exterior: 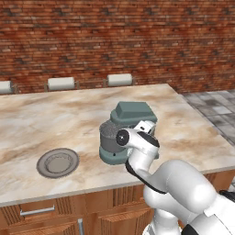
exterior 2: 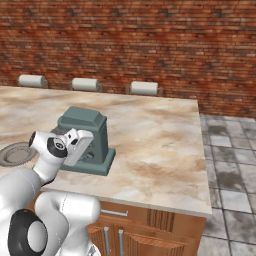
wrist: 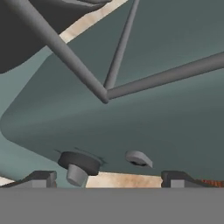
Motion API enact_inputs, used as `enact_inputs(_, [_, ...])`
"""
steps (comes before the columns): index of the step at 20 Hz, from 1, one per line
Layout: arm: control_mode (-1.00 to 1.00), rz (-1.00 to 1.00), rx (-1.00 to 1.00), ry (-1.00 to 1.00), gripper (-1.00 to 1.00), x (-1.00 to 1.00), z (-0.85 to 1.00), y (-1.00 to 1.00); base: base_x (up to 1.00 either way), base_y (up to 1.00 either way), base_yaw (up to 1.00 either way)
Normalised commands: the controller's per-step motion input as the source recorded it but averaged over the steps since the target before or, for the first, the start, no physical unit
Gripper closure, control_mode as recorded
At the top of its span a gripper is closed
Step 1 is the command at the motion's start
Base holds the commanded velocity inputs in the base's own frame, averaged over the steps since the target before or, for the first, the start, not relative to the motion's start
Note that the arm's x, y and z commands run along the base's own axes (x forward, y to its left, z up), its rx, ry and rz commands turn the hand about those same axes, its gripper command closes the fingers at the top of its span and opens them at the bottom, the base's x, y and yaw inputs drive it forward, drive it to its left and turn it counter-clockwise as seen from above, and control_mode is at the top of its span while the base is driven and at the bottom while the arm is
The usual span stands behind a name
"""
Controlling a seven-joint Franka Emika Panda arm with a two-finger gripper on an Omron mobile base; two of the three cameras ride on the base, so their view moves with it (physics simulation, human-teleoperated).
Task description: Add butter and sugar cubes to the stand mixer bowl and then turn on the stand mixer to begin making frosting.
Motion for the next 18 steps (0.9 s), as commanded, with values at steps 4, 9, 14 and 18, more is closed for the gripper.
enact_inputs(4, [-1.0, 0.0, 0.0, 0.07, -1.0, 0.01, -0.19, -0.13, 0.0, 0.0, 0.0])
enact_inputs(9, [-1.0, 0.0, -0.03, 0.12, -1.0, 0.0, -0.39, -0.21, 0.0, 0.0, 0.0])
enact_inputs(14, [-1.0, 0.0, -0.07, 0.04, -1.0, 0.0, -0.69, -0.17, 0.0, 0.0, 0.0])
enact_inputs(18, [-1.0, 0.0, -0.08, 0.0, -1.0, 0.01, -0.81, -0.12, 0.0, 0.0, 0.0])
